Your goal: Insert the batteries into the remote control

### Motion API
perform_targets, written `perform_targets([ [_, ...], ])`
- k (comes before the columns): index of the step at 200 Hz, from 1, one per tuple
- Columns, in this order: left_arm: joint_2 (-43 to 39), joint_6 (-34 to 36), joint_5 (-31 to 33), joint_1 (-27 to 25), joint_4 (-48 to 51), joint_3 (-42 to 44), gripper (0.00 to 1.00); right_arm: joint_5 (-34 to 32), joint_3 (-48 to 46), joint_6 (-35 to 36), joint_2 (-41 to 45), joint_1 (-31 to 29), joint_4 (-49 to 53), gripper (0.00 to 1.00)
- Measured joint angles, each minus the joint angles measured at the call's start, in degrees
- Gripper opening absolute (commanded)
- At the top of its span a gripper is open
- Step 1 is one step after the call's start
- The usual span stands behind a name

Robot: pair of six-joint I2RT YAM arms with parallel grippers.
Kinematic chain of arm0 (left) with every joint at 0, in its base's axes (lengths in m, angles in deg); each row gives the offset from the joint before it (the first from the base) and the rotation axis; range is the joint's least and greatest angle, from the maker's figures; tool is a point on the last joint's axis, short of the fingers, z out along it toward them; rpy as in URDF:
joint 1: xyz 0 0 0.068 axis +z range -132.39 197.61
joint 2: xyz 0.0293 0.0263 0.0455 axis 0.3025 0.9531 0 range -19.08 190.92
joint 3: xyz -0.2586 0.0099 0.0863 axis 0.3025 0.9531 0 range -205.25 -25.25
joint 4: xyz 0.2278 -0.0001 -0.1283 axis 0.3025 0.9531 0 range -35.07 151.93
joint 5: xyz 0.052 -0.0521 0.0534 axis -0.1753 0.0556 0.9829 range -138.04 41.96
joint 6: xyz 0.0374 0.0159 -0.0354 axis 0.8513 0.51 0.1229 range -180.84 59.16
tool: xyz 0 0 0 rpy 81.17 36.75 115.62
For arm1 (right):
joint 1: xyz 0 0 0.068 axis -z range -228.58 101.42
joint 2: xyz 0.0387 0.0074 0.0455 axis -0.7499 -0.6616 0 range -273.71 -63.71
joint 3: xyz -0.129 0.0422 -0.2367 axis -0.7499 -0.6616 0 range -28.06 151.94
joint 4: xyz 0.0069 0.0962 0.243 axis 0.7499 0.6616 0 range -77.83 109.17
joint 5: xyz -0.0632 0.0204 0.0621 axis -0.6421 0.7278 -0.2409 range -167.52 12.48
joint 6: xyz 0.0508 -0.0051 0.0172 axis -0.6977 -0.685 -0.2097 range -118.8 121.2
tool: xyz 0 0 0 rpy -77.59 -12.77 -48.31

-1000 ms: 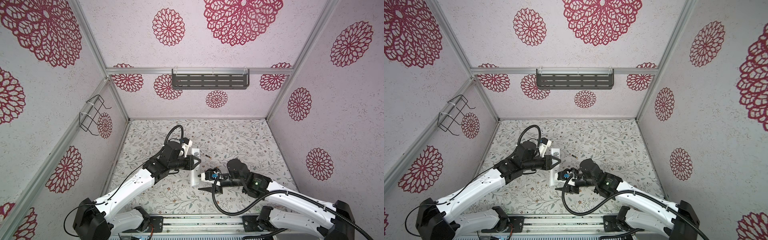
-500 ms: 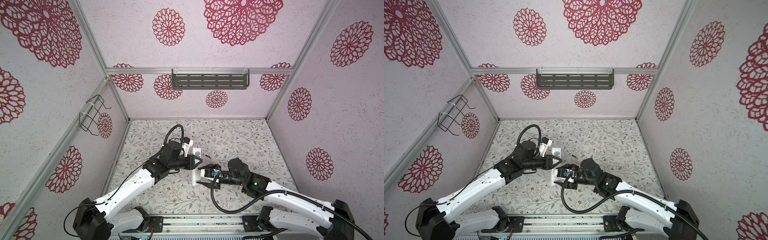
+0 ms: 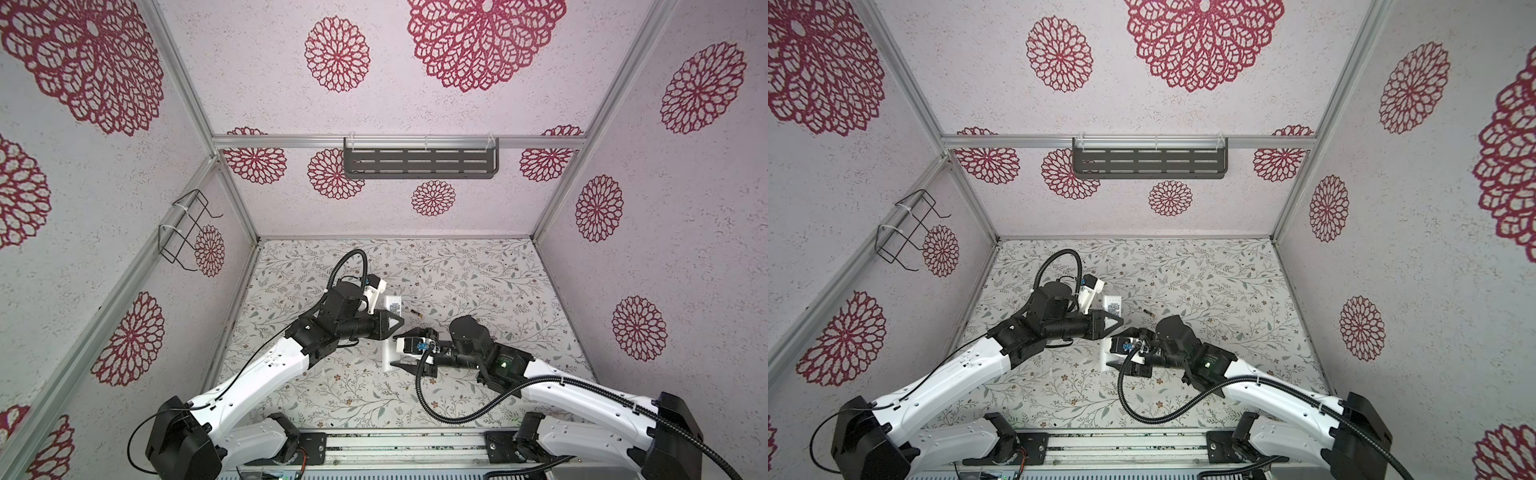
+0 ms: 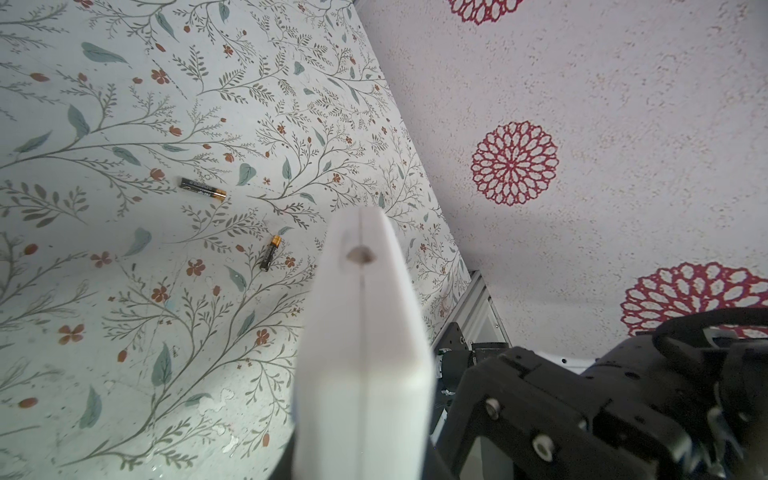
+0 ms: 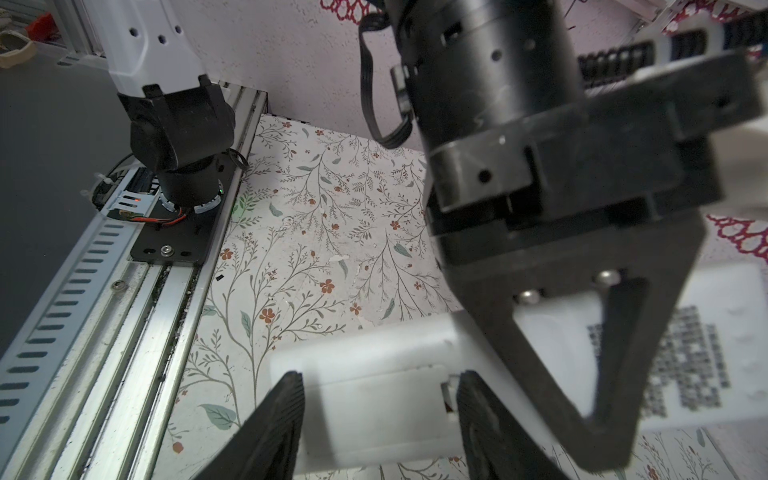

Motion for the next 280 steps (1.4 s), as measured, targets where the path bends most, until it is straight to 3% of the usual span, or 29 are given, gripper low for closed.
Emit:
perform_targets([
  [38, -0.3, 0.3, 0.5, 0.4, 0.1, 0.0, 0.02, 0.3, 0.8, 0.0, -0.8, 0.0, 0.3, 0.73],
  [84, -1.3, 0.3, 1.1, 0.5, 0.3, 0.0, 0.02, 1.2, 1.2, -0.3, -0.9, 0.0, 0.6, 0.77],
  [148, -1.3, 0.3, 1.4, 0.6, 0.3, 0.1, 0.02, 1.9, 1.2, -0.7, -1.0, -0.1, 1.1, 0.9],
  [280, -2.0, 0.5, 2.0, 0.8, 2.9, 1.9, 0.02, 6.1, 3.2, -1.1, -4.3, -0.5, 4.1, 0.81],
])
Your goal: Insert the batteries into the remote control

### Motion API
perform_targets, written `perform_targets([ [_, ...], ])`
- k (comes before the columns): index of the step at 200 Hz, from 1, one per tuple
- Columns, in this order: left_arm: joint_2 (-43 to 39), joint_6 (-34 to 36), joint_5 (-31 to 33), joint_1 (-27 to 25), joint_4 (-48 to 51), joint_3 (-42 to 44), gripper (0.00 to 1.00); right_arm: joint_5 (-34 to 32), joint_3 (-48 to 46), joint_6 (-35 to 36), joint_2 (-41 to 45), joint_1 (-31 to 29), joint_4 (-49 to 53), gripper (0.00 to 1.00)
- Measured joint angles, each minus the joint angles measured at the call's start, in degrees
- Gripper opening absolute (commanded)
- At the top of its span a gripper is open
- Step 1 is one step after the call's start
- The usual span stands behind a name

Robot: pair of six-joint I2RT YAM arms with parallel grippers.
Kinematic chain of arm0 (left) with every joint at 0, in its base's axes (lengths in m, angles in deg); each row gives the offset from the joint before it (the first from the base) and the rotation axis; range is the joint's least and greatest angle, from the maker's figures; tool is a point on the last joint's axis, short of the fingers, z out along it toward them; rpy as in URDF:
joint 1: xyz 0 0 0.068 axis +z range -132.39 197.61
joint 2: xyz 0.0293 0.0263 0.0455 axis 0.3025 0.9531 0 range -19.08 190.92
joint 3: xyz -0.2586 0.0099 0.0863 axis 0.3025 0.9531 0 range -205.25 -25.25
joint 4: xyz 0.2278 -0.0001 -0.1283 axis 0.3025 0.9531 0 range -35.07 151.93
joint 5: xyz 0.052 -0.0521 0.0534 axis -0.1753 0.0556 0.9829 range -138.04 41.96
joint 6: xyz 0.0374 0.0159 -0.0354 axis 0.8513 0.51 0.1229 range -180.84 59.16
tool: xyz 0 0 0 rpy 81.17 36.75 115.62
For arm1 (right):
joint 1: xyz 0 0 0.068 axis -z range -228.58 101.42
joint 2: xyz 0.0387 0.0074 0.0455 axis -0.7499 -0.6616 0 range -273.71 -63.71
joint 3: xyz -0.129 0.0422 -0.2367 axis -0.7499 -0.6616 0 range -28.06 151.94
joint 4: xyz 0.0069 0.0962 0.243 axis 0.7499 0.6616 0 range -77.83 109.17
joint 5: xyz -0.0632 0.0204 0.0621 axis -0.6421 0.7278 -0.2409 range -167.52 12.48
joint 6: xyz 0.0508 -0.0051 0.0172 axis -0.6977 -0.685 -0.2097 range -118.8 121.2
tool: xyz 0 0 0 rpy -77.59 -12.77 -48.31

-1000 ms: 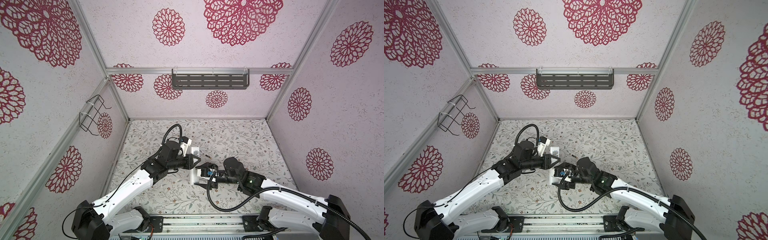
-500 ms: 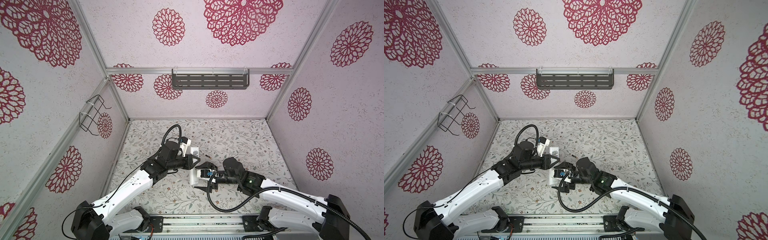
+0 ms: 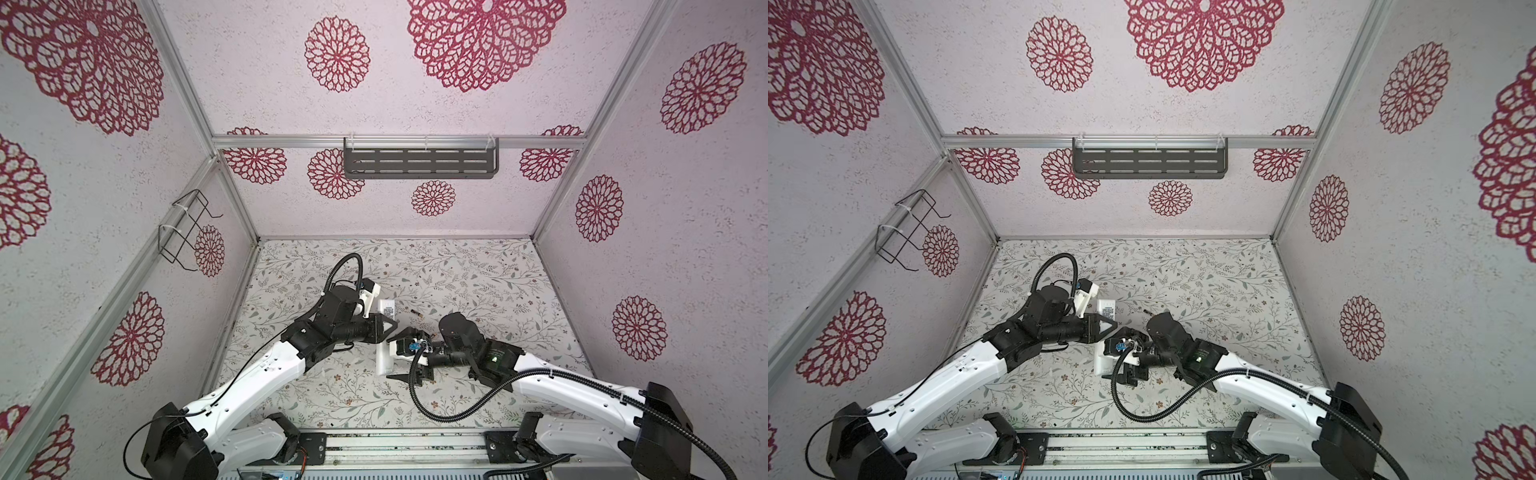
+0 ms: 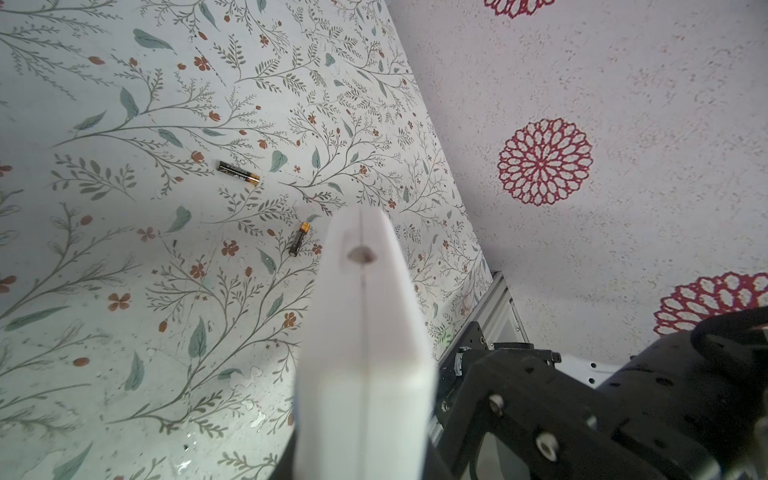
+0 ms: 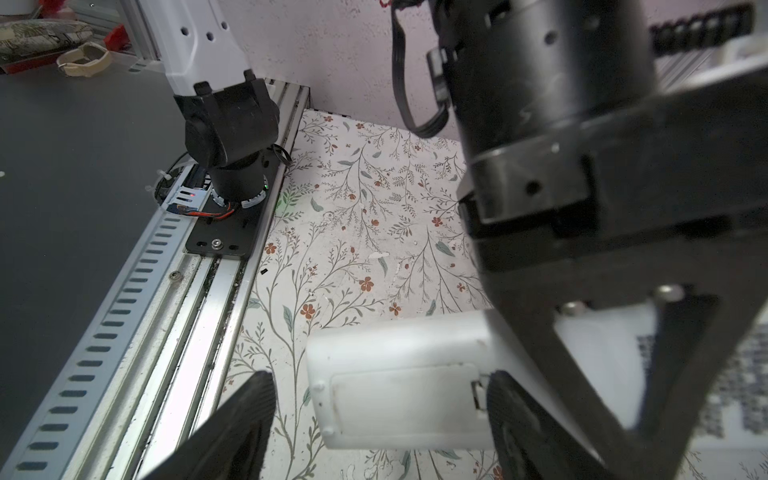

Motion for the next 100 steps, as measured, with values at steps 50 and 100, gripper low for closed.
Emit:
perform_targets([
  [50, -1.2, 0.4, 0.3, 0.0, 1.2, 0.0, 0.02, 0.1, 1.7, 0.1, -0.5, -0.4, 2.2, 0.75],
  [100, -1.3, 1.0, 0.0, -0.3, 2.8, 0.0, 0.02, 0.9, 2.4, 0.0, -0.5, -0.9, 4.3, 0.68],
])
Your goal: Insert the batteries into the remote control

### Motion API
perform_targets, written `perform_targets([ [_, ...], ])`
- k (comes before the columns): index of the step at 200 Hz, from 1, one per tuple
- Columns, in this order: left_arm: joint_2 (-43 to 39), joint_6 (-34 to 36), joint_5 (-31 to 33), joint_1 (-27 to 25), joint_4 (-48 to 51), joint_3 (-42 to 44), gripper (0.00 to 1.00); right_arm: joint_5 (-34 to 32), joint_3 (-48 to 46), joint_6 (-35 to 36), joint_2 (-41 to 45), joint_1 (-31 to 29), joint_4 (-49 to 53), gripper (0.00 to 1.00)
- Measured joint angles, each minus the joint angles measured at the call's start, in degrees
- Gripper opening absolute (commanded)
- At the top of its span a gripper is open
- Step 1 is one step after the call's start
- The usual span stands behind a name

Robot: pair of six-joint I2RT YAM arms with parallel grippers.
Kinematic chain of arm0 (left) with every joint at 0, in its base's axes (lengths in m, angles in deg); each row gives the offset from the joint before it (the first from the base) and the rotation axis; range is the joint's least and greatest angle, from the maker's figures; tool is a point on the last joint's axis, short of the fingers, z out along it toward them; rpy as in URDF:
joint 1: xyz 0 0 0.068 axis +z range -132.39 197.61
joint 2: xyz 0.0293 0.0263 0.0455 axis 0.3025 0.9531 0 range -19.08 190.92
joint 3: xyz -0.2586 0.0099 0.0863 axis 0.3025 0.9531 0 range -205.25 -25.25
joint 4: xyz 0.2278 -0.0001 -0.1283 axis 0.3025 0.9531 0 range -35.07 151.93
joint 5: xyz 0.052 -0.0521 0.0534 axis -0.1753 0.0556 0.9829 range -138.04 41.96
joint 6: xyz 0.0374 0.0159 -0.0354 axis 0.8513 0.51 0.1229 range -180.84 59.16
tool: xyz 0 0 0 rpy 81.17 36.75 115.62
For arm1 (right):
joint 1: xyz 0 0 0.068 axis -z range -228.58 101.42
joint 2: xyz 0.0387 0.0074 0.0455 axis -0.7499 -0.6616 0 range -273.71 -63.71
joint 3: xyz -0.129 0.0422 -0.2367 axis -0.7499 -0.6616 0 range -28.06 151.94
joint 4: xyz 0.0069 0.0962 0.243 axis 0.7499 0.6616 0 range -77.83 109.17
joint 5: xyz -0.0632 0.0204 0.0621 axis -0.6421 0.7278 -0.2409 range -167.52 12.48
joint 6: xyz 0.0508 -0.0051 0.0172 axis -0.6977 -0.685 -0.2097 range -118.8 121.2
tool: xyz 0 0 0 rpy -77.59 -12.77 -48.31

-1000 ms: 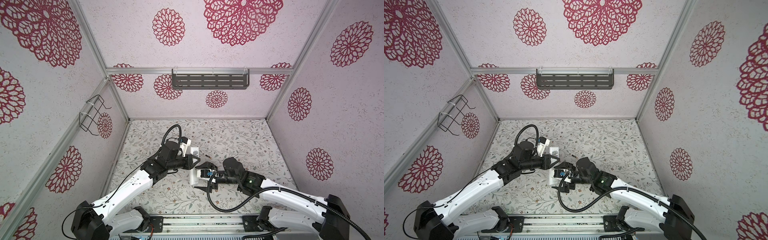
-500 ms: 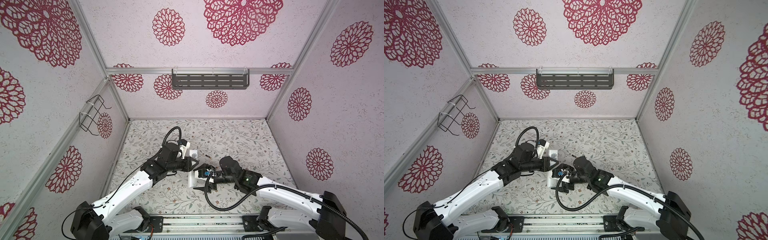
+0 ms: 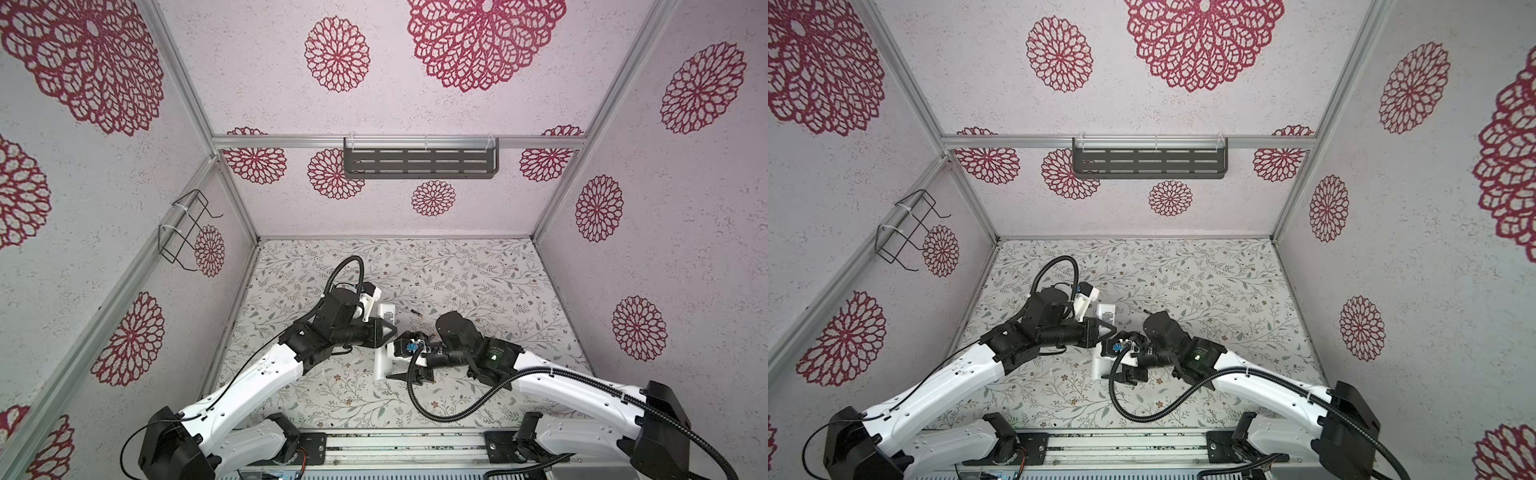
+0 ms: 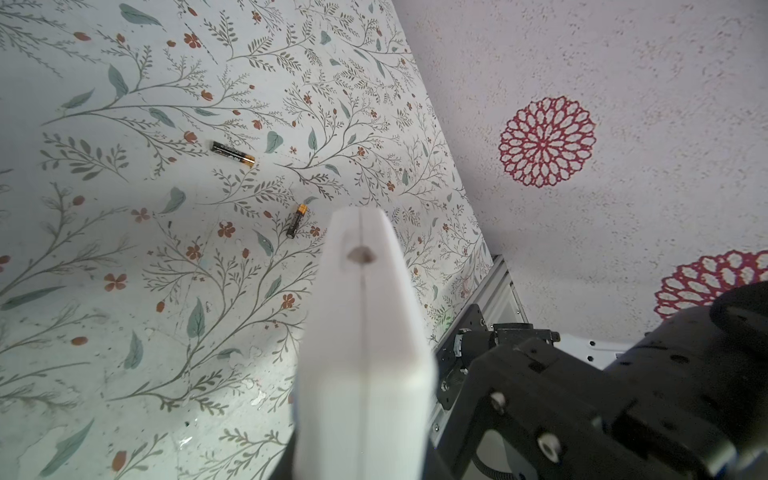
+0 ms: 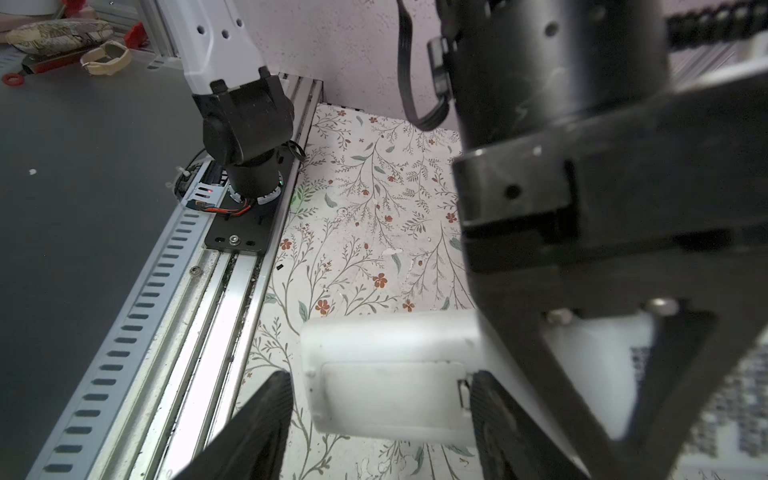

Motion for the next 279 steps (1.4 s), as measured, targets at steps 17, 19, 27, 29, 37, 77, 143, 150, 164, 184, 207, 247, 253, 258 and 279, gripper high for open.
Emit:
perform_targets([
  [17, 0.0, 0.0, -0.3, -0.1, 0.2, 0.0, 0.02, 0.3, 0.1, 0.0, 0.1, 0.0, 0.3, 0.66],
  [19, 0.0, 0.0, -0.3, -0.1, 0.2, 0.0, 0.02, 0.4, 0.1, 0.0, 0.1, 0.0, 0.4, 0.65],
  [27, 0.0, 0.0, -0.4, -0.2, 0.3, 0.0, 0.02, 0.4, 0.1, -0.1, 0.2, 0.0, 0.5, 0.65],
  [29, 0.0, 0.0, -0.4, -0.2, 0.3, 0.0, 0.02, 0.4, 0.1, -0.1, 0.2, 0.0, 0.5, 0.64],
  [37, 0.0, 0.0, -0.5, -0.3, 0.3, 0.0, 0.02, 0.5, 0.2, 0.0, 0.4, 0.0, 0.7, 0.64],
  [77, -0.3, 0.0, -0.8, -0.3, 0.3, 0.0, 0.02, 0.6, 0.8, 0.0, 0.5, 0.0, 1.6, 0.62],
  [143, -0.5, 0.0, 1.2, 0.0, -3.8, 0.0, 0.02, 6.3, 1.0, -0.1, 0.8, -2.1, 5.6, 0.6],
  [150, -0.5, 0.0, 1.3, 0.0, -3.9, 0.0, 0.02, 6.3, 1.0, -0.1, 0.9, -2.1, 5.7, 0.6],
  [164, -0.5, 0.0, 1.3, 0.0, -4.0, 0.0, 0.02, 6.0, 1.0, -0.1, 1.3, -2.1, 5.8, 0.62],
  [184, -0.5, 0.0, 1.3, 0.0, -4.2, 0.0, 0.02, 3.8, -0.3, -0.1, 3.6, -2.1, 4.3, 0.72],
  [207, -0.5, 0.0, 1.0, 0.0, -4.3, 0.0, 0.02, 0.2, -2.9, -0.4, 7.6, -2.1, 2.6, 0.81],
  [247, -0.5, -0.1, -0.5, 0.0, -5.5, 0.0, 0.02, -4.9, -3.4, 0.7, 8.2, -2.1, 0.7, 0.87],
  [253, -0.5, -0.2, -0.8, 0.0, -5.7, 0.0, 0.02, -5.5, -3.4, 1.0, 7.9, -2.1, 0.5, 0.87],
  [258, -0.5, -0.2, -0.9, 0.0, -5.8, 0.0, 0.02, -5.8, -3.4, 1.2, 7.6, -2.1, 0.3, 0.87],
  [279, -0.5, -0.4, -1.8, 0.0, -6.0, 0.0, 0.02, -7.4, -3.4, 1.9, 7.0, -2.1, -0.5, 0.89],
])
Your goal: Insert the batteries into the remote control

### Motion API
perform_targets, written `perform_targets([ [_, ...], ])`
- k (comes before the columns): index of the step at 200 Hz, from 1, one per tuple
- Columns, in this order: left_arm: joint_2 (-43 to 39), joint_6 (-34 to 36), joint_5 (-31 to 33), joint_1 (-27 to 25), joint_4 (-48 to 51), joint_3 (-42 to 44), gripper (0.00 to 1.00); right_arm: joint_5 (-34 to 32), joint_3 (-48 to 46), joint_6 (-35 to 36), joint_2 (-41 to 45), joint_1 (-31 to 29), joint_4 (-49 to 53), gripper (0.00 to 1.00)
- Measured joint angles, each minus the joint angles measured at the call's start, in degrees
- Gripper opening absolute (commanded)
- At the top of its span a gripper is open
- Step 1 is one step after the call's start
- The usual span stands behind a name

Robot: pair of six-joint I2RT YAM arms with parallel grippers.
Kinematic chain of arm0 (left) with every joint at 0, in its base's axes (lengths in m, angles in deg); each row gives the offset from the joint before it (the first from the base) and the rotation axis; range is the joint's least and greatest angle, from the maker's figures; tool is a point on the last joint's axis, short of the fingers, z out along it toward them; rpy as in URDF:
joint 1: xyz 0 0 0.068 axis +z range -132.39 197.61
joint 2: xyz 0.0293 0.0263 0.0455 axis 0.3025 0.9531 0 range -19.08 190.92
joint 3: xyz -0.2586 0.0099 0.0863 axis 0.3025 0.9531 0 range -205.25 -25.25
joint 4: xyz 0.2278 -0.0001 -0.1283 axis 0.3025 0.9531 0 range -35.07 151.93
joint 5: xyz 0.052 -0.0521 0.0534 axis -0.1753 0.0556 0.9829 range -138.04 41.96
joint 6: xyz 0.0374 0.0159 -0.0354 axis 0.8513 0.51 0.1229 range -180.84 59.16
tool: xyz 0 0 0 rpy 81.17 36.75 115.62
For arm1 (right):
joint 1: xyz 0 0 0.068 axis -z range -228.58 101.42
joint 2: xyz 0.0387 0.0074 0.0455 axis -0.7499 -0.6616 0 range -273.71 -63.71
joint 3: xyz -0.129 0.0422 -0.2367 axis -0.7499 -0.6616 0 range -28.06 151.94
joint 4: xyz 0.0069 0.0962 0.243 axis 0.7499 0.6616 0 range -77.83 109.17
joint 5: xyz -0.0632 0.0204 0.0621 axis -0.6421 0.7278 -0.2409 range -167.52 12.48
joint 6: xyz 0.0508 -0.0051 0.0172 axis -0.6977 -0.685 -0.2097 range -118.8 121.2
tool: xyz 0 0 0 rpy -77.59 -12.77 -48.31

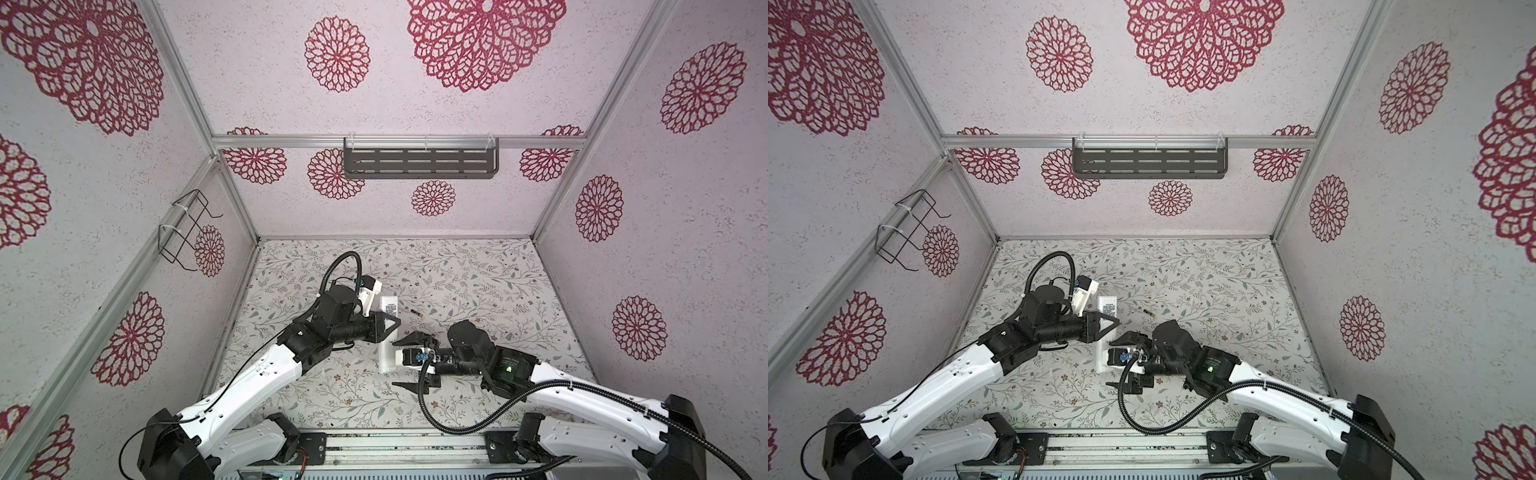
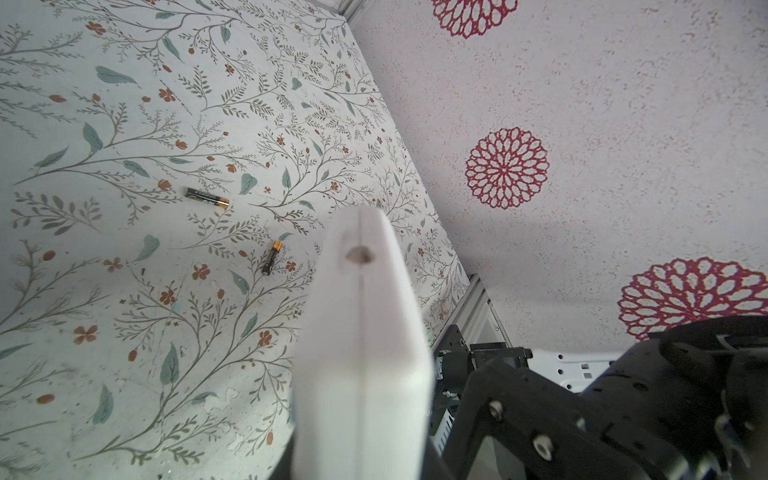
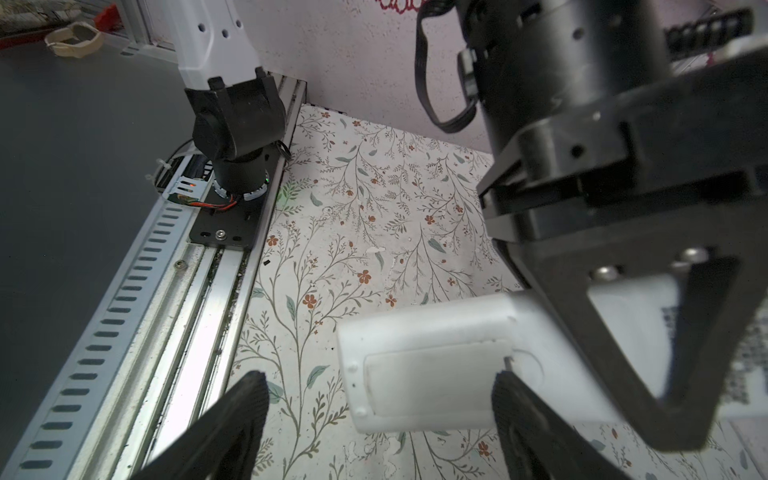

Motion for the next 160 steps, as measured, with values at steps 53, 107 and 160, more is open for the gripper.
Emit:
perform_targets([
  [53, 0.0, -0.7, -1.4, 0.0, -0.6, 0.0, 0.02, -2.3, 0.0, 1.0, -0.3, 0.0, -2.6, 0.9],
  [107, -0.1, -0.6, -0.6, 0.4, -0.5, 0.0, 0.02, -1.9, 0.9, 1.7, -2.4, 0.0, -2.6, 0.89],
  [160, -0.1, -0.4, -0.2, 0.5, 0.0, 0.0, 0.02, -1.1, 2.5, 1.7, -3.5, 0.0, -0.6, 0.86],
])
